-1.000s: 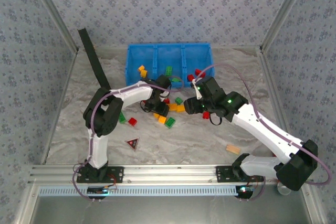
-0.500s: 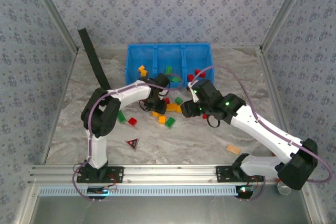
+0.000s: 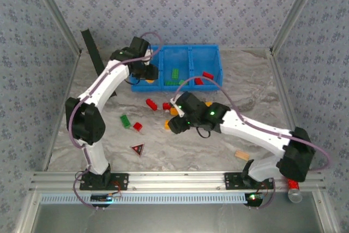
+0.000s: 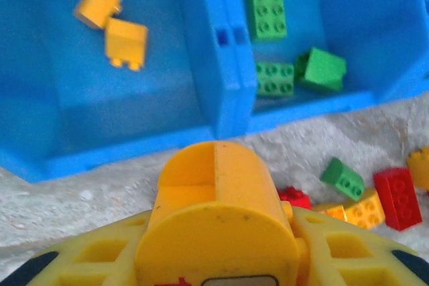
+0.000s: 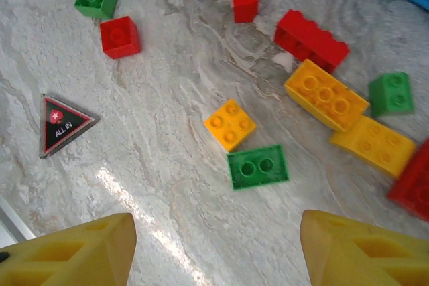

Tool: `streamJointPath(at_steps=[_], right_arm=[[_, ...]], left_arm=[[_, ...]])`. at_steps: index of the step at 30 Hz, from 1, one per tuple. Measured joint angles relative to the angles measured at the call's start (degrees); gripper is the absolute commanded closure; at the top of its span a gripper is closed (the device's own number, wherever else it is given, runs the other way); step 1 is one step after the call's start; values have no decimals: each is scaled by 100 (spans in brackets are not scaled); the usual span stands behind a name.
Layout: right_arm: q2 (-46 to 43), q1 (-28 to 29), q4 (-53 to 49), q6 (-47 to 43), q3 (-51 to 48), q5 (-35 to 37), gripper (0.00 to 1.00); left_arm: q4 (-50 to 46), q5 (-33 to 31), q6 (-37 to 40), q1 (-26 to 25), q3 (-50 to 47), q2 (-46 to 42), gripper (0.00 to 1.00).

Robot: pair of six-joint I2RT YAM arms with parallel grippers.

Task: Sort the legos into containers by color
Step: Place the lego in the container, then pick up the lego from the center of the table.

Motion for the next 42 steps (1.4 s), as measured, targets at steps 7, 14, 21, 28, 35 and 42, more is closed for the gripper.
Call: streamJointPath(at_steps=[7,14,21,28,35,42], right_arm=[[1281,219,92,-223,1154,127,31],[2640,332,192,-444,2441,79,28],[3510,424,177,-791,2907,-96,27],[3993,514,114,-962,3381,-146,25],[4363,588,133,-988,3552,-299,24],[4765,586,140,-1071,3738,-398,24]], left_arm=[[-238,-85,68,201,1447,1491,78],[-656,-181,109,422,2798,2756,75],[-890,-120,109,616,3259,3338,55],[-981,-28,269,603,3163,3383,40],[-1054,92,352,634,3154,3241,31],[-1064,323,350,654,3139,2922,29]])
